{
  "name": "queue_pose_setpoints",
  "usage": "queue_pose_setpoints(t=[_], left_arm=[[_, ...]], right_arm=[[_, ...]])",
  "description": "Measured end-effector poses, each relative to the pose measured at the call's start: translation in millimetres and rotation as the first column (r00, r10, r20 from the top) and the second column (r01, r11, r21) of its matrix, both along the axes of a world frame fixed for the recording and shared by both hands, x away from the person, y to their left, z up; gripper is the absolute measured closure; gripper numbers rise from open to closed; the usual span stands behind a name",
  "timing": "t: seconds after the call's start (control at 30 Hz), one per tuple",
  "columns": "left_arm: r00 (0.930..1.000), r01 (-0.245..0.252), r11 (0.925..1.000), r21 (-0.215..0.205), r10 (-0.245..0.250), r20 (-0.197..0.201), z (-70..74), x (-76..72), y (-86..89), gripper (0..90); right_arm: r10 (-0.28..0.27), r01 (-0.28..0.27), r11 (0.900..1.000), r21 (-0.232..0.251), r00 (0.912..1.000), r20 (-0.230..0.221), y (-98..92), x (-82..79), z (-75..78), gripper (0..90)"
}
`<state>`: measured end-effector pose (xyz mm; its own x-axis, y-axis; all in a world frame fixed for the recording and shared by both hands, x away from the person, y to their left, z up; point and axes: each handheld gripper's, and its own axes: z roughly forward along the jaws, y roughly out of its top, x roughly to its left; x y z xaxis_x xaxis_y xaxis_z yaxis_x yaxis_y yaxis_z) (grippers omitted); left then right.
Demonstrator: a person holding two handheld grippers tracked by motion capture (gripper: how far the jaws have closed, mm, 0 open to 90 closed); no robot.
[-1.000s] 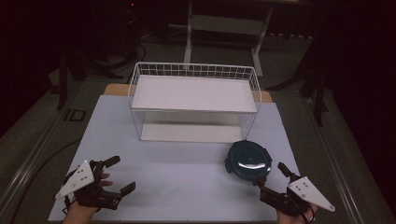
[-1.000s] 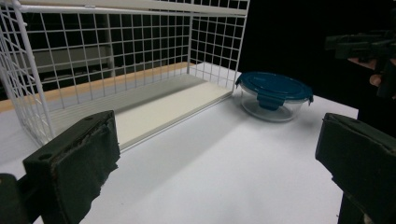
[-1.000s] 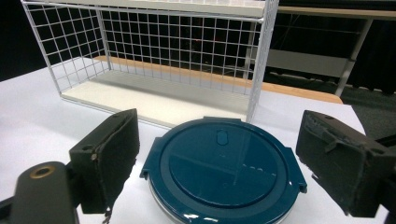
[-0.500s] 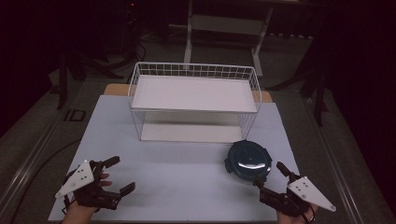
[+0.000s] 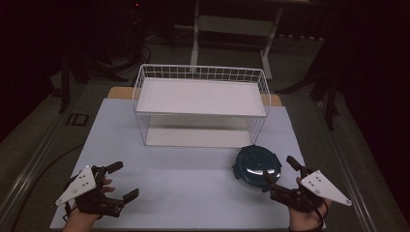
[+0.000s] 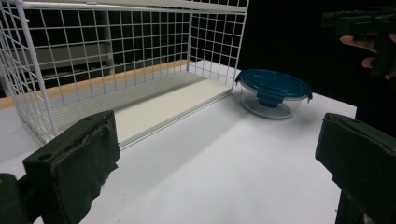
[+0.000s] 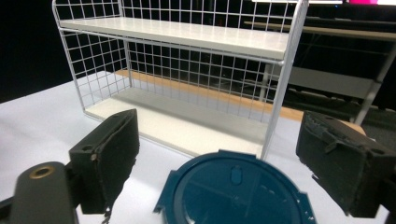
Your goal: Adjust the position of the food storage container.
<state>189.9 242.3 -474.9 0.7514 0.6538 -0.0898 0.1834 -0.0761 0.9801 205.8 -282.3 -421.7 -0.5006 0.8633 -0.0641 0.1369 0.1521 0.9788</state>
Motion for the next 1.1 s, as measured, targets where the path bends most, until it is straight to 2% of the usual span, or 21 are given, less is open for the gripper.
queue_pose_setpoints(t=[0.03, 0.07, 0.1, 0.13, 0.17, 0.2, 0.23, 0.37, 0.4, 0.5, 0.53, 0.57, 0.6, 0.63, 0.73, 0.9, 0.93, 1.0, 1.1], left_arm=[[1.0, 0.002, 1.0, 0.0, -0.002, -0.002, -0.1, 0.2, 0.0, 0.0], [1.0, 0.005, 1.0, 0.001, -0.005, -0.002, -0.4, 0.6, 0.0, 0.0], [1.0, 0.005, 1.0, 0.001, -0.005, -0.002, -0.4, 0.6, 0.0, 0.0], [1.0, 0.006, 1.0, 0.001, -0.006, -0.004, -0.6, 0.7, -0.1, 0.0], [1.0, 0.006, 1.0, 0.001, -0.006, -0.005, -0.7, 0.7, -0.2, 0.0], [0.9999, 0.008, 1.0, 0.0, -0.008, -0.006, -0.7, 0.7, -0.2, 0.0], [0.9999, 0.008, 1.0, -0.001, -0.008, -0.006, -0.7, 0.6, -0.2, 0.0], [0.9999, 0.01, 0.9999, -0.002, -0.01, -0.006, -0.8, 0.5, -0.7, 0.0], [0.9999, 0.012, 0.9999, -0.003, -0.012, -0.008, -1.2, 0.7, -1.2, 0.0], [0.9999, 0.013, 0.9999, 0.0, -0.013, -0.009, -1.4, 0.8, -1.5, 0.0], [0.9999, 0.013, 0.9999, 0.001, -0.013, -0.009, -1.5, 0.7, -1.5, 0.0], [0.9999, 0.013, 0.9999, 0.0, -0.013, -0.009, -1.5, 0.7, -1.5, 0.0], [0.9999, 0.013, 0.9999, 0.0, -0.013, -0.009, -1.5, 0.7, -1.5, 0.0], [0.9999, 0.013, 0.9999, 0.002, -0.013, -0.009, -1.6, 0.9, -1.2, 0.0], [0.9999, 0.012, 0.9999, 0.002, -0.012, -0.011, -1.8, 1.0, -1.3, 0.0], [0.9998, 0.012, 0.9999, 0.003, -0.012, -0.016, -2.7, 1.5, -1.7, 0.0], [0.9998, 0.012, 0.9999, 0.003, -0.012, -0.016, -2.7, 1.5, -1.7, 0.0], [0.9998, 0.013, 0.9999, 0.003, -0.013, -0.015, -2.8, 1.4, -1.8, 0.0], [0.9998, 0.013, 0.9999, 0.003, -0.013, -0.016, -3.0, 1.5, -2.0, 0.0]], right_arm=[[0.0, 0.0, 1.0, 0.0, 1.0, 0.0, 0.0, 0.0, 0.0, 13.0], [-0.002, 0.002, 1.0, -0.005, 0.9997, -0.026, -2.6, 5.8, 2.6, 12.3], [-0.002, 0.002, 1.0, -0.005, 0.9997, -0.026, -2.6, 5.8, 2.6, 12.3], [0.018, -0.017, 1.0, 0.012, 0.9982, -0.057, -5.8, 13.1, 4.0, 11.3], [0.018, -0.017, 1.0, 0.012, 0.9982, -0.057, -5.8, 13.1, 4.0, 11.3], [0.022, -0.021, 1.0, 0.012, 0.9968, -0.077, -6.9, 17.1, 4.4, 10.8], [0.003, -0.002, 1.0, 0.012, 0.9966, -0.082, -7.4, 21.2, 5.0, 10.8], [-0.008, 0.01, 1.0, 0.022, 0.9963, -0.085, -10.2, 31.4, 5.0, 10.7], [0.006, -0.005, 1.0, 0.015, 0.9952, -0.098, -12.6, 38.2, 3.8, 13.4], [-0.006, 0.009, 1.0, 0.025, 0.9935, -0.114, -17.1, 44.8, 1.8, 17.6], [-0.008, 0.011, 1.0, 0.028, 0.9923, -0.124, -19.0, 47.3, 0.8, 22.0], [-0.034, 0.036, 0.999, 0.014, 0.99, -0.137, -22.3, 51.1, -1.7, 27.2], [-0.034, 0.036, 0.999, 0.014, 0.99, -0.137, -22.3, 51.1, -1.7, 27.2], [-0.065, 0.062, 0.998, -0.026, 0.9844, -0.163, -28.5, 59.4, -8.8, 38.7], [-0.097, 0.087, 0.995, -0.055, 0.9756, -0.197, -35.0, 67.7, -17.7, 51.4], [-0.129, 0.109, 0.989, -0.101, 0.9651, -0.228, -42.2, 78.0, -31.2, 67.5], [-0.129, 0.109, 0.989, -0.101, 0.9651, -0.228, -42.2, 78.0, -31.2, 67.5], [-0.146, 0.118, 0.985, -0.126, 0.9588, -0.244, -45.3, 82.2, -38.3, 77.4], [-0.16, 0.121, 0.98, -0.158, 0.9512, -0.264, -47.6, 86.5, -44.6, 84.9]])
